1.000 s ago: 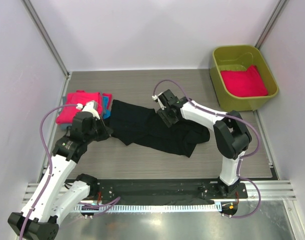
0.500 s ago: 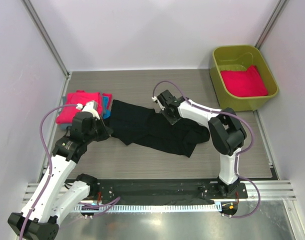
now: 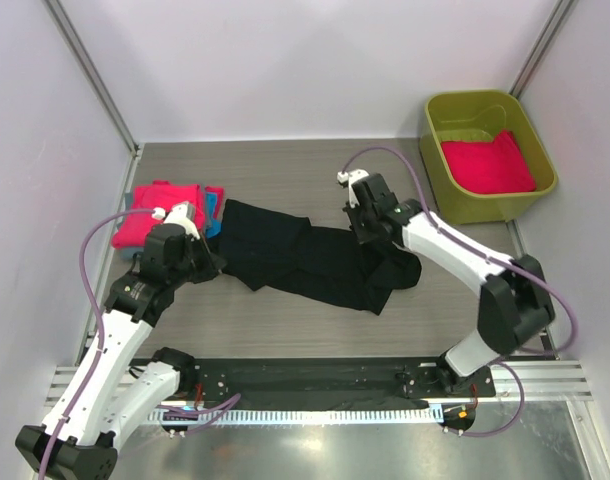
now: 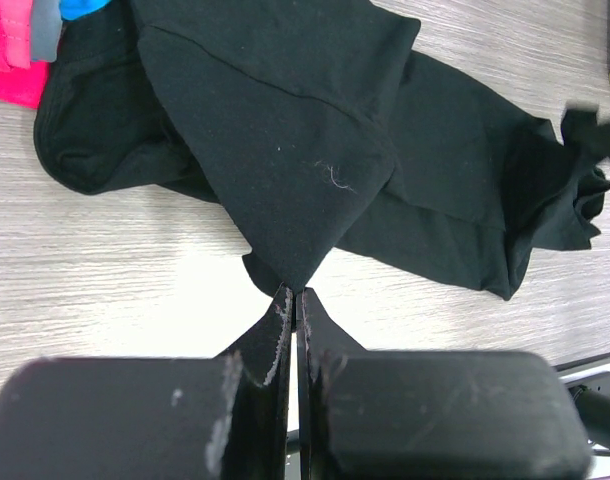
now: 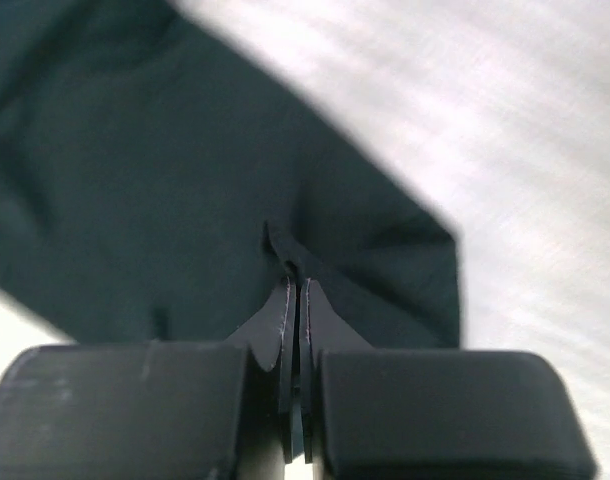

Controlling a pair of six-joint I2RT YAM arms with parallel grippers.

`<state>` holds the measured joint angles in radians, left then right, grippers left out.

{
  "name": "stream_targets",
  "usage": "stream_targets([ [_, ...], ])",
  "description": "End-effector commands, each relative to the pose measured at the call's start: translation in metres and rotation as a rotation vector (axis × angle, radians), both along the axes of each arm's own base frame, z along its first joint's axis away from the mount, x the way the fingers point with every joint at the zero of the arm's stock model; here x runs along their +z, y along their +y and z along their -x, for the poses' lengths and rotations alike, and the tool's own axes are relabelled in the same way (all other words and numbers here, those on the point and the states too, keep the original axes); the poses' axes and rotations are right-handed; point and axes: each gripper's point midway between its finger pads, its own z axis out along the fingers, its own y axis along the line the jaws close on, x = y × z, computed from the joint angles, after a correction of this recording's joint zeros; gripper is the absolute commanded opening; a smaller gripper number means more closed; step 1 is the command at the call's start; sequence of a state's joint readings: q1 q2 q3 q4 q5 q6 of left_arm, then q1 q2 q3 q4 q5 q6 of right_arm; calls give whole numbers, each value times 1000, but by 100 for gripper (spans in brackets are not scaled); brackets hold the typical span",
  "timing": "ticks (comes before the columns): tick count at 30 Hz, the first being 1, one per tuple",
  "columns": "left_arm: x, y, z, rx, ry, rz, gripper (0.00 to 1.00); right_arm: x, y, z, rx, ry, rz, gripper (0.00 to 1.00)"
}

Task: Fold and stack the t-shirts
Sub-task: Flatten the tshirt out

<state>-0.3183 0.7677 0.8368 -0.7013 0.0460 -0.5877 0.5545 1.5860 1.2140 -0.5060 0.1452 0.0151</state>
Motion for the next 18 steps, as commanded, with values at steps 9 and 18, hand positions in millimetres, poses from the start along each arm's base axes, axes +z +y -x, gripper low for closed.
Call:
stream_targets([
  [9, 6, 2, -1, -7, -31, -8, 0, 18, 7, 105, 2, 27, -396, 44],
  [18, 4, 4, 0, -1, -30, -13, 0, 5, 17, 95, 10, 48, -389, 53],
])
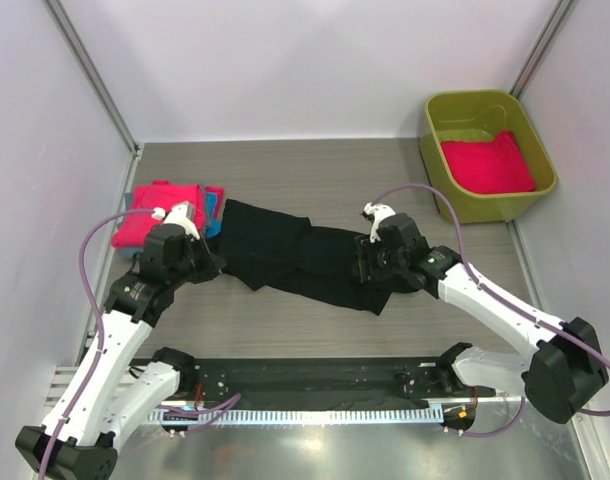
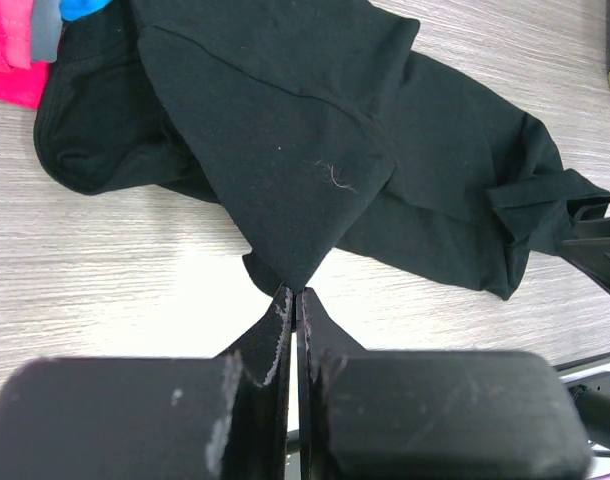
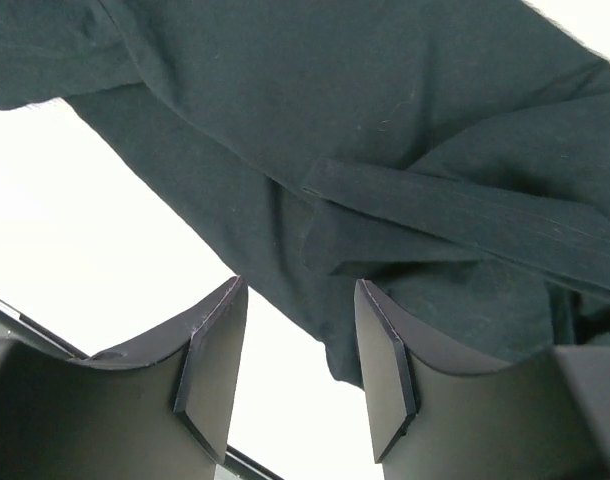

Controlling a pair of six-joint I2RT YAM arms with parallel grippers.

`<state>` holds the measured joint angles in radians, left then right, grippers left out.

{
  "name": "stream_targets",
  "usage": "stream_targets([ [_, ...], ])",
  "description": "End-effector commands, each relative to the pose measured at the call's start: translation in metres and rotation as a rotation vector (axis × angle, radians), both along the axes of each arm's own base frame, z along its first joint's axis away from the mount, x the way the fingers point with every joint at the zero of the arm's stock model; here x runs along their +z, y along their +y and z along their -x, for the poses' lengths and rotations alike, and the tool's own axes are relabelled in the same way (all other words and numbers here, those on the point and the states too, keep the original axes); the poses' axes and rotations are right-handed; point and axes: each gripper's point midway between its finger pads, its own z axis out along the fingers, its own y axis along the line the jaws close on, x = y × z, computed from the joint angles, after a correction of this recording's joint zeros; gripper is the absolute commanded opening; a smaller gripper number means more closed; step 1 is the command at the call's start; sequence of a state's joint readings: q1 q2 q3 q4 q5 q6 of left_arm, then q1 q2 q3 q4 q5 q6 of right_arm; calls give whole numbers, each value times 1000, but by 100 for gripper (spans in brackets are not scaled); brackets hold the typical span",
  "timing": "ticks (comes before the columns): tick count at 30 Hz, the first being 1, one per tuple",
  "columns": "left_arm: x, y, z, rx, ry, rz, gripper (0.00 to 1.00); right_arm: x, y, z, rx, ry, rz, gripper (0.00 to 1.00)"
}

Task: Fold and stack the t-shirts
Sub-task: Flatten the tshirt out

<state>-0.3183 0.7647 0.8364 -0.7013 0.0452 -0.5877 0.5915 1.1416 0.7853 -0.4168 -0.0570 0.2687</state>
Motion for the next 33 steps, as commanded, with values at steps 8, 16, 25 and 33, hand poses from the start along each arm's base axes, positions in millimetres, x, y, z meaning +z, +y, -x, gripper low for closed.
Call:
stream_targets([
  [8, 3, 3, -1, -6, -22, -13, 0, 4, 38, -35, 50, -28, 29, 53],
  [16, 4, 2, 0, -9, -25, -11, 0, -5, 30, -57, 62, -104, 265, 56],
  [25, 3, 2, 0, -9, -23, -12, 0, -27, 27, -51, 120, -51, 375, 53],
  [33, 3, 3, 0, -7, -23, -12, 0, -39, 32, -44, 174, -17, 396, 53],
])
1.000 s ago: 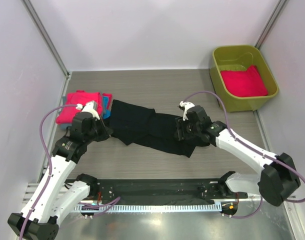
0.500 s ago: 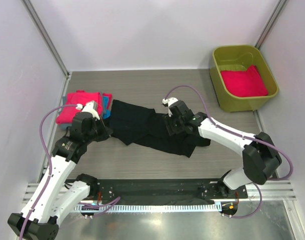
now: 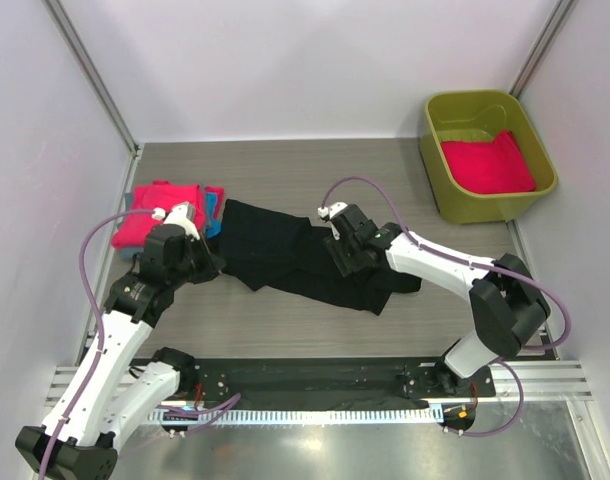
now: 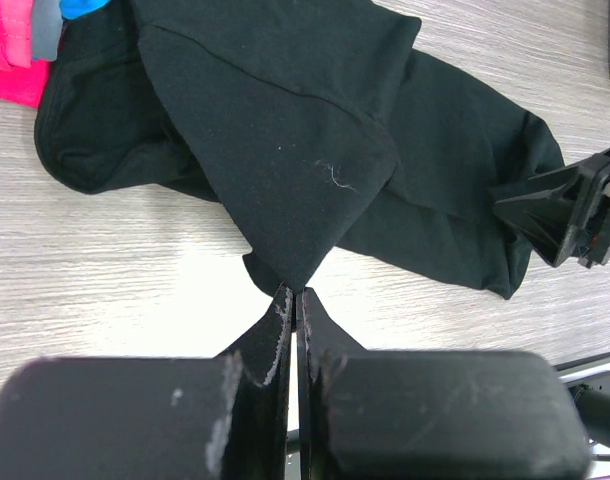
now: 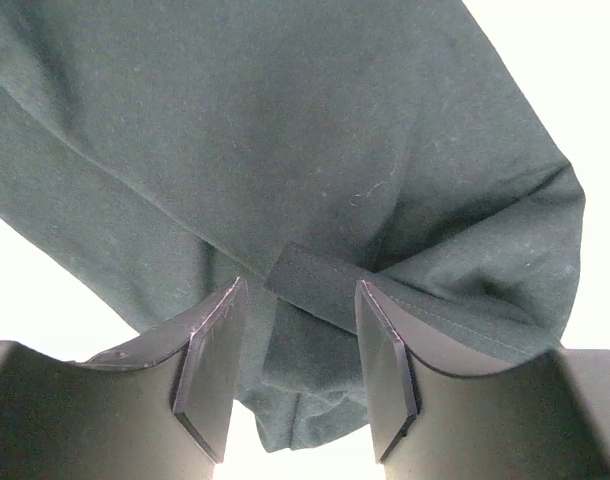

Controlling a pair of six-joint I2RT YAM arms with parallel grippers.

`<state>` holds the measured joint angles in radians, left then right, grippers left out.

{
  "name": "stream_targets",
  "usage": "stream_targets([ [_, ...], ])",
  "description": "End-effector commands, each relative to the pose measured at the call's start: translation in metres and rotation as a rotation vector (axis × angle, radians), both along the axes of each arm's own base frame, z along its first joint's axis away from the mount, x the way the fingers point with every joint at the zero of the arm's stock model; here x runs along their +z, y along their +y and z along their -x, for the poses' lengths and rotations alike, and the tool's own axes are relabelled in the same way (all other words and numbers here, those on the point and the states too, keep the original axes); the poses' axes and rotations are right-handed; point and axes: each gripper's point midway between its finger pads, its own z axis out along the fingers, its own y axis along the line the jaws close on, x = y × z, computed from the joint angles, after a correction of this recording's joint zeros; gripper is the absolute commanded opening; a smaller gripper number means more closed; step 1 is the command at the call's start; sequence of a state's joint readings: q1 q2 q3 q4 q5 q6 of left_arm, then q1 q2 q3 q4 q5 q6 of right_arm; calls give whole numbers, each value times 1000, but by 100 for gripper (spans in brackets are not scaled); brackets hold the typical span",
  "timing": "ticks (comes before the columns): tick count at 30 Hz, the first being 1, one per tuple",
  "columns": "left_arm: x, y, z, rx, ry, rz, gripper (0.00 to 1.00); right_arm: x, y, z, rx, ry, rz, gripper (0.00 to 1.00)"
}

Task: Fold and stack the t-shirts
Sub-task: Flatten the tshirt out

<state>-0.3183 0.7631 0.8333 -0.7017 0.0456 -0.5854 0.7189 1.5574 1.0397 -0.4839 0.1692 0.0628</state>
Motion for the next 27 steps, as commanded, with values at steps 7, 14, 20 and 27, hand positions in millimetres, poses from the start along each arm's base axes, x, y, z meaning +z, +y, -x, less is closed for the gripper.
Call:
stream_targets([
  [7, 4, 2, 0, -7, -25, -10, 0, -1, 2, -11, 3, -25, 59, 42],
  [14, 4, 2, 0, -7, -25, -10, 0, 12, 1, -22, -45, -89, 43, 9],
  [20, 4, 2, 0, -7, -23, -10, 0, 35, -5, -33, -120, -181, 5, 1],
  [27, 5, 3, 0, -6, -26, -9, 0, 51, -8, -34, -125, -213, -60, 1],
])
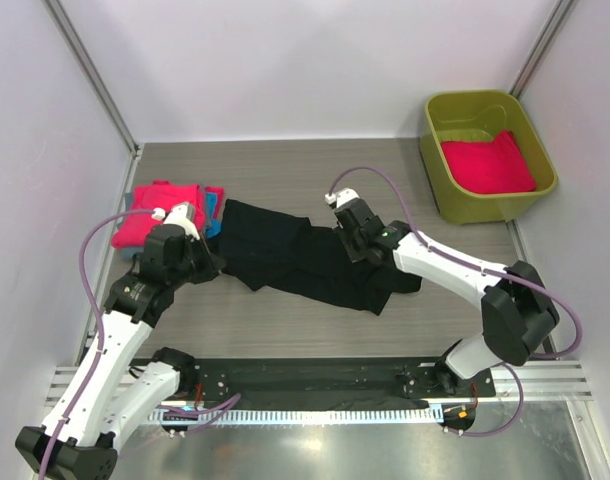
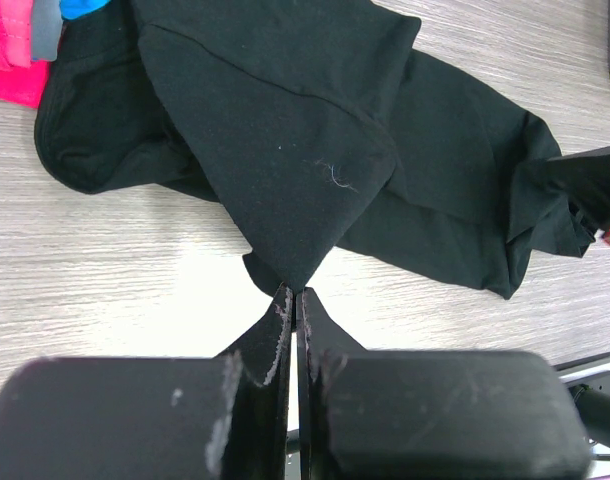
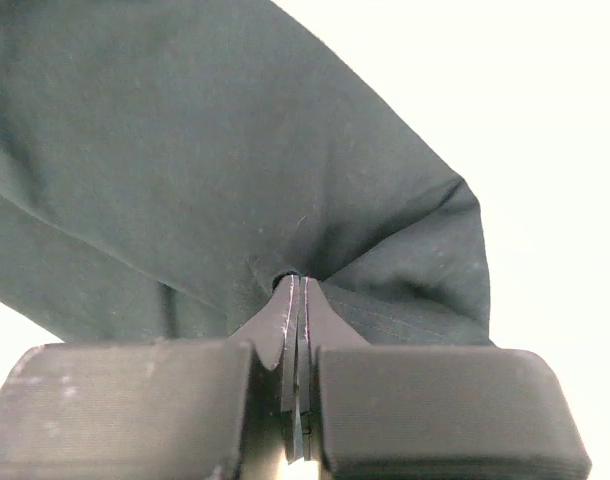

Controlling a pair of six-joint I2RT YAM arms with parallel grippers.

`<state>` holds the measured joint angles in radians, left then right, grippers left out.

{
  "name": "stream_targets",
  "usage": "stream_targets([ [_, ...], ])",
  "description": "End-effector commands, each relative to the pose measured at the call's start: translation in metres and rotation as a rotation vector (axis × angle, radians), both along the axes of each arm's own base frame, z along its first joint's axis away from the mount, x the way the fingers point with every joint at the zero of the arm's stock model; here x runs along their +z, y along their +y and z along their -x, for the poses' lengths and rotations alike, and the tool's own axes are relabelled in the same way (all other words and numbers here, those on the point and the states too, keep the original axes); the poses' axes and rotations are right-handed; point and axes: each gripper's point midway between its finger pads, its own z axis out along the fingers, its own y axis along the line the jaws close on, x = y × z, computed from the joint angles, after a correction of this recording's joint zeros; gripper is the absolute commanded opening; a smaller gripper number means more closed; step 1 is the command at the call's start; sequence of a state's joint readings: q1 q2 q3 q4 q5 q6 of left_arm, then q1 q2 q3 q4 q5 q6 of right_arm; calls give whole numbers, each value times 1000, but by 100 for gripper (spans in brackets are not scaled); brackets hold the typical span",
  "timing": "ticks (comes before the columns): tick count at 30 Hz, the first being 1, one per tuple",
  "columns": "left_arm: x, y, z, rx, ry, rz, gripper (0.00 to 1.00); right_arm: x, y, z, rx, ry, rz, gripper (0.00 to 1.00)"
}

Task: Fold and stack the t-shirts
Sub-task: Flatten the tshirt out

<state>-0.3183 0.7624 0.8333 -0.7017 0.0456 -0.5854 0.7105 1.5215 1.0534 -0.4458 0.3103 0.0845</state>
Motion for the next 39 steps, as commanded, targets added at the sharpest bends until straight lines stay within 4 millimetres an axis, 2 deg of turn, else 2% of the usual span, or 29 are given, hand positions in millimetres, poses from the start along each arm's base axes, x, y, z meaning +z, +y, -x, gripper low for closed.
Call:
stream_targets([
  [1, 4, 2, 0, -7, -25, -9, 0, 26, 3, -8, -17, -83, -72, 1],
  [5, 5, 2, 1, -7, -27, -9, 0, 31, -14, -14, -118, -124, -66, 1],
  [7, 5, 3, 1, -5, -29, -10, 0, 41, -25, -18, -177, -161, -98, 1],
  [11, 5, 3, 1, -5, -26, -11, 0, 67, -45, -20, -262, -240, -190, 1],
  [12, 4, 4, 1, -2, -25, -12, 0, 81, -51, -19, -287, -274, -225, 1],
  [15, 5, 3, 0, -1, -28, -13, 0, 89, -77, -15, -394, -307, -276, 1],
  [16, 6, 6, -3, 15, -28, -22, 0, 95, -94, -11, -441, -333, -306, 1],
  [18, 8, 8, -5, 27, -23, -29, 0, 94, -112, -5, -502, -339, -348, 1],
  [19, 13, 15, -12, 71, -27, -58, 0, 108, -131, -3, -553, -385, -382, 1],
  [21, 23, 19, -18, 99, -28, -76, 0, 116, -143, 0, -595, -413, -417, 1],
  [22, 45, 21, -22, 116, -57, -72, 0, 124, -151, 0, -621, -433, -434, 1],
  [23, 48, 24, -30, 141, -45, -94, 0, 134, -162, 1, -657, -459, -452, 1],
  [25, 70, 29, -35, 173, -60, -105, 0, 152, -170, 0, -691, -485, -499, 1],
  [26, 101, 30, -45, 194, -108, -91, 0, 159, -172, -1, -696, -493, -519, 1],
  [28, 126, 43, -50, 262, -132, -104, 0, 184, -177, -6, -698, -522, -566, 1],
  [29, 160, 48, -56, 297, -196, -86, 0, 189, -179, -9, -702, -516, -566, 1],
  [30, 170, 57, -57, 343, -208, -102, 0, 217, -180, -12, -691, -555, -603, 1],
  [31, 188, 62, -58, 369, -240, -92, 0, 229, -181, -13, -687, -568, -614, 1],
  [32, 221, 68, -55, 401, -310, -68, 0, 241, -181, -12, -684, -576, -622, 1],
  [33, 232, 74, -57, 432, -321, -77, 0, 275, -181, -12, -668, -628, -657, 1],
  [34, 246, 77, -55, 447, -348, -66, 0, 292, -179, -10, -649, -650, -675, 1],
  [35, 259, 78, -53, 455, -376, -55, 0, 305, -179, -5, -638, -663, -687, 1],
  [36, 291, 82, -42, 464, -446, -20, 0, 342, -179, 4, -610, -729, -727, 1],
  [38, 321, 86, -29, 478, -520, 15, 0, 372, -178, 18, -572, -772, -754, 1],
  [39, 339, 88, -22, 482, -572, 41, 0, 401, -178, 32, -543, -830, -787, 1],
])
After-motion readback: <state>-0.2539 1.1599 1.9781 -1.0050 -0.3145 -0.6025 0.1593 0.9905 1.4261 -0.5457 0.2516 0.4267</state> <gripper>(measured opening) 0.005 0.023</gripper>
